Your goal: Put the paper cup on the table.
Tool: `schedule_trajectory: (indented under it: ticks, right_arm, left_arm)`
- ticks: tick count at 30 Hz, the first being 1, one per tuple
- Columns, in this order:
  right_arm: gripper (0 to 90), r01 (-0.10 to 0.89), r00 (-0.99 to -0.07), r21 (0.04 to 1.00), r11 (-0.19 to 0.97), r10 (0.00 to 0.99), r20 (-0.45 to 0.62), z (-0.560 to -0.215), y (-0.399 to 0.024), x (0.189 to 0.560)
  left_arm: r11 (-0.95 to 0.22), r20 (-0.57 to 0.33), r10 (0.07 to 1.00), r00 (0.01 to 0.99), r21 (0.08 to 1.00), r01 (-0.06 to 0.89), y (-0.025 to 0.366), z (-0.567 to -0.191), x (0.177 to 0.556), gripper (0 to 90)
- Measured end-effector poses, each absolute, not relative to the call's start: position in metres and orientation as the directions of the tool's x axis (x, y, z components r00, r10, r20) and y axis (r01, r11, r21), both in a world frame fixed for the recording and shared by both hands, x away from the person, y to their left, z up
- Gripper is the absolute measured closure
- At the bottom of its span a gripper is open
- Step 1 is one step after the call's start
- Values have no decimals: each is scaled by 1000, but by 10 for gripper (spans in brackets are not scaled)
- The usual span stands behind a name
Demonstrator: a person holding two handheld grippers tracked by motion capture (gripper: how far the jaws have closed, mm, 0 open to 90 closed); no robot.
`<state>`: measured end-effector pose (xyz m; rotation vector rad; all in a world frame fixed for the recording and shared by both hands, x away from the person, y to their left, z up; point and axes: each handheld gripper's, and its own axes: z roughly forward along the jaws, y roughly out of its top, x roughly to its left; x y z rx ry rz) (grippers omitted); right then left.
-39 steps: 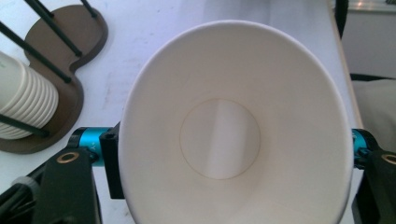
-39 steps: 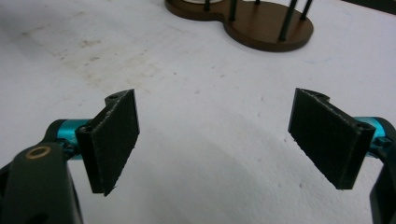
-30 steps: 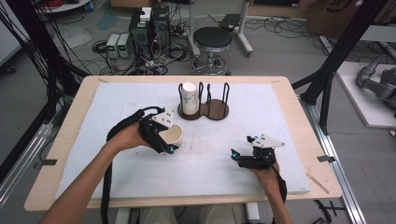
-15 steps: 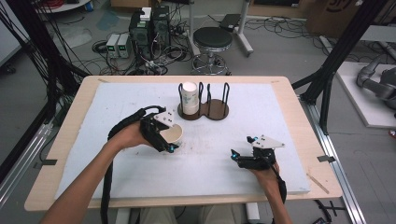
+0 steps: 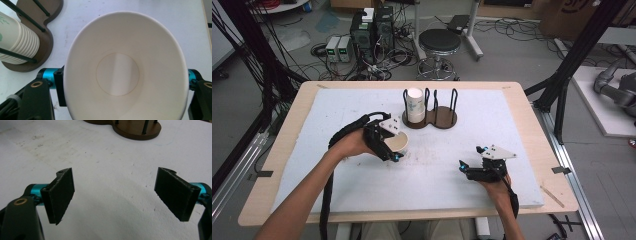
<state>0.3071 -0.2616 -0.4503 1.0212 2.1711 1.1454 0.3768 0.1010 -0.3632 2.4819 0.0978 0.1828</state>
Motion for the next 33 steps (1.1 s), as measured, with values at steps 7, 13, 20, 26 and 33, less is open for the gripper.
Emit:
schedule_trajectory:
  ticks: [7,13,20,26,33]
  right_arm:
    - [168,389,-612,841,376,788,-69,-450,-262,307]
    - [168,393,-613,840,374,788,-64,-450,-262,307]
    - [168,394,-616,839,376,786,-63,-450,-261,307]
    - [169,394,-616,838,376,785,-63,-451,-261,307]
    - [169,395,-618,838,376,784,-61,-451,-261,307]
  left_arm:
    - [-820,111,114,987,572,30,89,-374,383,267]
    - [-839,105,119,987,543,43,80,-383,388,267]
    - [-841,106,127,986,539,50,70,-391,393,267]
    - [-855,105,118,987,516,47,62,-397,393,267]
    - [-859,100,109,989,510,44,56,-401,393,264]
